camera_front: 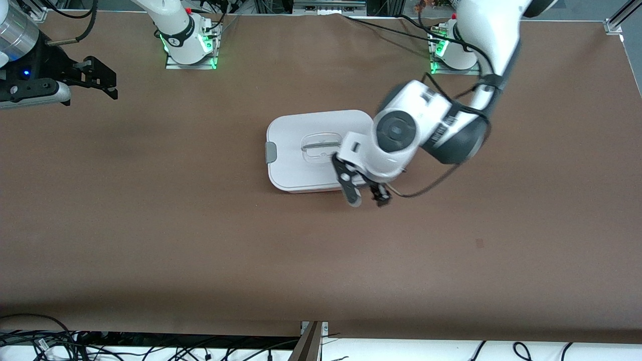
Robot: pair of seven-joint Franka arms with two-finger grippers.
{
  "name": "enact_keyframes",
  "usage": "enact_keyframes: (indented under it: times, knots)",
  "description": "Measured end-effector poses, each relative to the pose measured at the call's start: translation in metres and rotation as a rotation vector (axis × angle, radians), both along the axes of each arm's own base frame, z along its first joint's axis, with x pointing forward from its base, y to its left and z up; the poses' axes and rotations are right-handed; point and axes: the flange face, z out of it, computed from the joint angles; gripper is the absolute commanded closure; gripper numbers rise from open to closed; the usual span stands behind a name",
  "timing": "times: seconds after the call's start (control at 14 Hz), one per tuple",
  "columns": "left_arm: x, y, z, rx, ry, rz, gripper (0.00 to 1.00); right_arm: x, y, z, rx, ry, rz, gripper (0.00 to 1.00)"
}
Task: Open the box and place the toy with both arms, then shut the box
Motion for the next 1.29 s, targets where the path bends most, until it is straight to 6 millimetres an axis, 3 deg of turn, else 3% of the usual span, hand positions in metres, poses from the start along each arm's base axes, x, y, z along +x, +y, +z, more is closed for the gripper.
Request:
enact_keyframes:
  times: [0.22, 0.43, 0.65, 0.79, 1.0, 1.15, 1.29]
  knots:
    - [0.036, 0.082, 0.021, 0.01, 0.011, 0.123, 0.0, 0.0, 0.0, 0.0, 0.0, 0.0, 0.0, 0.0]
    - [0.068, 0.18, 0.035, -0.001, -0.01, 0.266, 0.0, 0.0, 0.001, 0.0, 0.0, 0.0, 0.0, 0.0]
    - [0.083, 0.266, 0.063, -0.014, -0.054, 0.392, 0.0, 0.0, 0.001, 0.0, 0.0, 0.0, -0.001, 0.0]
    - [0.077, 0.308, 0.098, 0.001, -0.093, 0.502, 0.0, 0.0, 0.001, 0.0, 0.0, 0.0, -0.001, 0.0]
    - [0.052, 0.357, 0.144, 0.053, -0.106, 0.67, 0.0, 0.0, 0.001, 0.0, 0.0, 0.0, -0.001, 0.0]
    - [0.027, 0.375, 0.169, 0.097, -0.09, 0.797, 0.0, 0.0, 0.001, 0.0, 0.0, 0.0, -0.002, 0.0]
    - [0.002, 0.376, 0.187, 0.129, -0.055, 0.915, 0.0, 0.0, 0.001, 0.0, 0.0, 0.001, -0.001, 0.0]
